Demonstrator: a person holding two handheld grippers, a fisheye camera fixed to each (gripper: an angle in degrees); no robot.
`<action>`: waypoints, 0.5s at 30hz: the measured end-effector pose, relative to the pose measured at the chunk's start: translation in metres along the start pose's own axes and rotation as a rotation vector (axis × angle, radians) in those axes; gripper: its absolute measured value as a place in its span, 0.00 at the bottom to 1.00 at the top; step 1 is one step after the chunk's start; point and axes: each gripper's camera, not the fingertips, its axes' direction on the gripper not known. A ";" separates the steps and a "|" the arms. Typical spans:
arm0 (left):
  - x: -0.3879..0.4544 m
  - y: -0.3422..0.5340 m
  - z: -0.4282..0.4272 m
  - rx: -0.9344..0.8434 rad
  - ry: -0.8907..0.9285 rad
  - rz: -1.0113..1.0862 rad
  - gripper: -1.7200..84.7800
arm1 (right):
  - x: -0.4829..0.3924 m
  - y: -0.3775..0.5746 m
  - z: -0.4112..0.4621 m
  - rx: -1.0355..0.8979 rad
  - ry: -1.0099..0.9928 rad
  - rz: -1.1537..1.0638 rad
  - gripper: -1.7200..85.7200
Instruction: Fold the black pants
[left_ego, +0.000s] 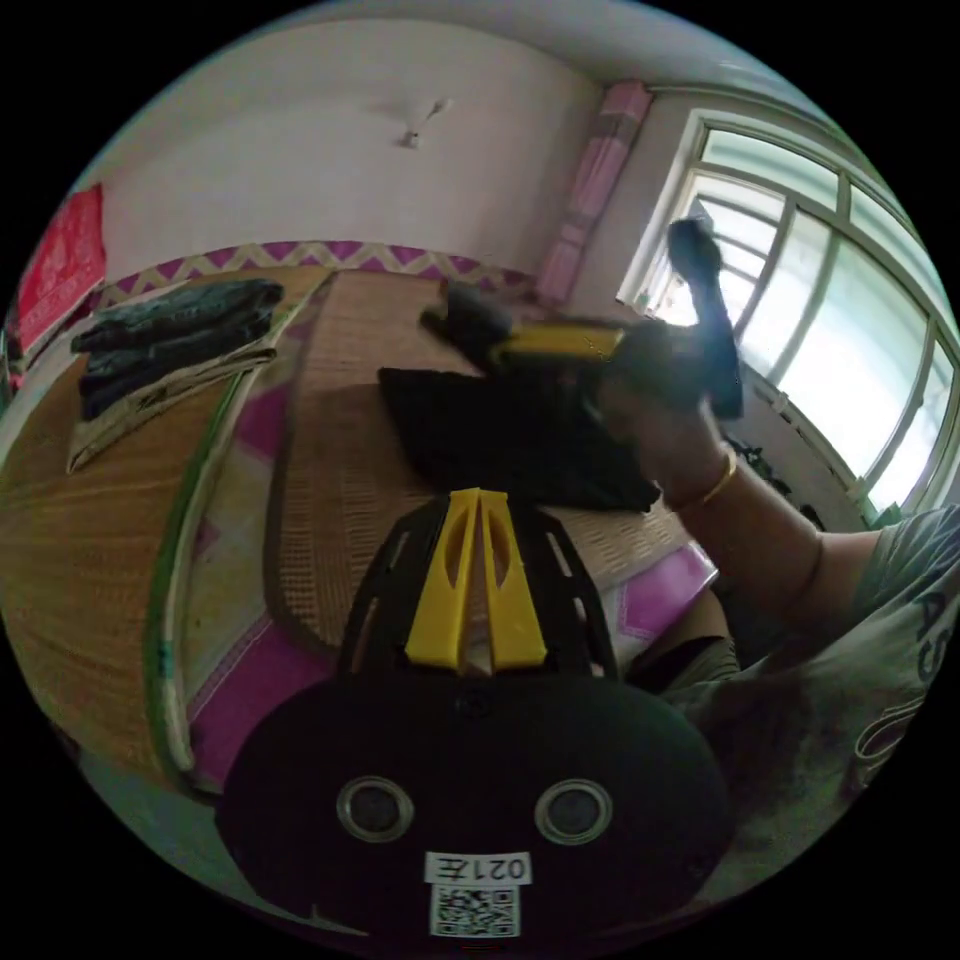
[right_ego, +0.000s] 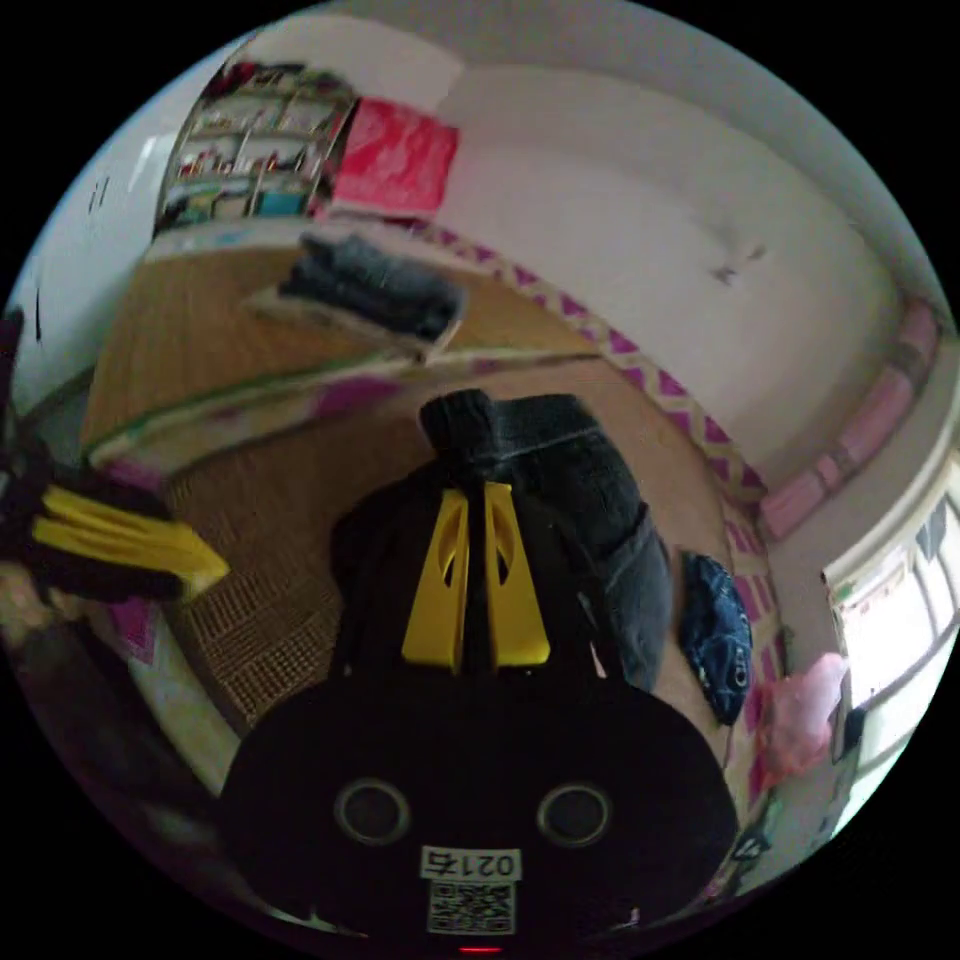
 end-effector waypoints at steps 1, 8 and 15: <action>-0.014 0.003 -0.008 -0.001 -0.007 -0.012 0.01 | -0.023 0.004 0.033 -0.042 -0.005 -0.029 0.02; -0.083 -0.004 -0.037 0.034 0.000 -0.066 0.01 | -0.076 0.006 0.047 0.044 -0.002 -0.082 0.01; -0.128 -0.048 -0.030 0.073 0.043 -0.109 0.02 | -0.102 0.033 0.120 -0.010 -0.118 -0.131 0.02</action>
